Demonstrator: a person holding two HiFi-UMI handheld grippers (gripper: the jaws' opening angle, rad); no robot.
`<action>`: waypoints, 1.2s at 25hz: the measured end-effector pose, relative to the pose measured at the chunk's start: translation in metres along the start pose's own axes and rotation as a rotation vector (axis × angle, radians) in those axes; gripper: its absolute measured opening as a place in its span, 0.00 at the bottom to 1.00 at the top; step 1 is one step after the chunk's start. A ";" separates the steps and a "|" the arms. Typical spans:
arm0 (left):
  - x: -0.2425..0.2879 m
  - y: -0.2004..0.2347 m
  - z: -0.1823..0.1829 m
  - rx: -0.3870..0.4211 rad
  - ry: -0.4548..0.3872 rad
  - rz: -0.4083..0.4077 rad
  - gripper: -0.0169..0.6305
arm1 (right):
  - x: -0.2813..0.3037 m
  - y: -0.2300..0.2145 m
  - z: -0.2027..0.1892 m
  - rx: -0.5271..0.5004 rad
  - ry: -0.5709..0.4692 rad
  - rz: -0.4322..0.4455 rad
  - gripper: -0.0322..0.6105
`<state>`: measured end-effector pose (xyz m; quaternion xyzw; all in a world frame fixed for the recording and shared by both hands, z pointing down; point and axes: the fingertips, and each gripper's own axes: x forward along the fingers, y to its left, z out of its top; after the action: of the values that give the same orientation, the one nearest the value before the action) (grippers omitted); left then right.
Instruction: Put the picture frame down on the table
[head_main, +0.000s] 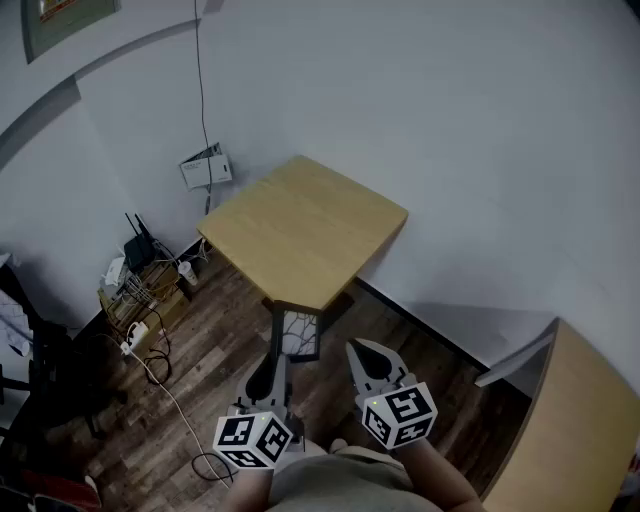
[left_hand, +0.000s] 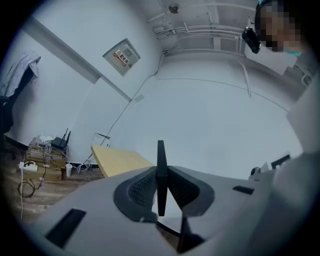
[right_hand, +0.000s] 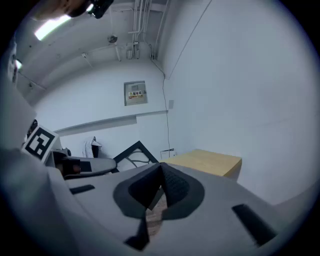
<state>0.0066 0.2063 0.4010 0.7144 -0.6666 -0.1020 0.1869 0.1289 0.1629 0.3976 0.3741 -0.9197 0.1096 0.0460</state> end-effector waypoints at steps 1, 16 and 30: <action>-0.003 -0.001 -0.001 -0.005 -0.005 0.004 0.12 | -0.003 0.001 -0.002 -0.002 0.003 0.005 0.05; -0.026 0.001 0.002 -0.034 -0.028 0.033 0.12 | -0.017 0.025 -0.001 -0.011 0.000 0.051 0.05; -0.017 -0.016 -0.004 -0.041 -0.025 0.031 0.12 | -0.026 0.007 -0.010 0.060 0.019 0.075 0.05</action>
<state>0.0208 0.2247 0.3966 0.6985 -0.6778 -0.1217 0.1945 0.1422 0.1877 0.4023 0.3393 -0.9290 0.1423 0.0394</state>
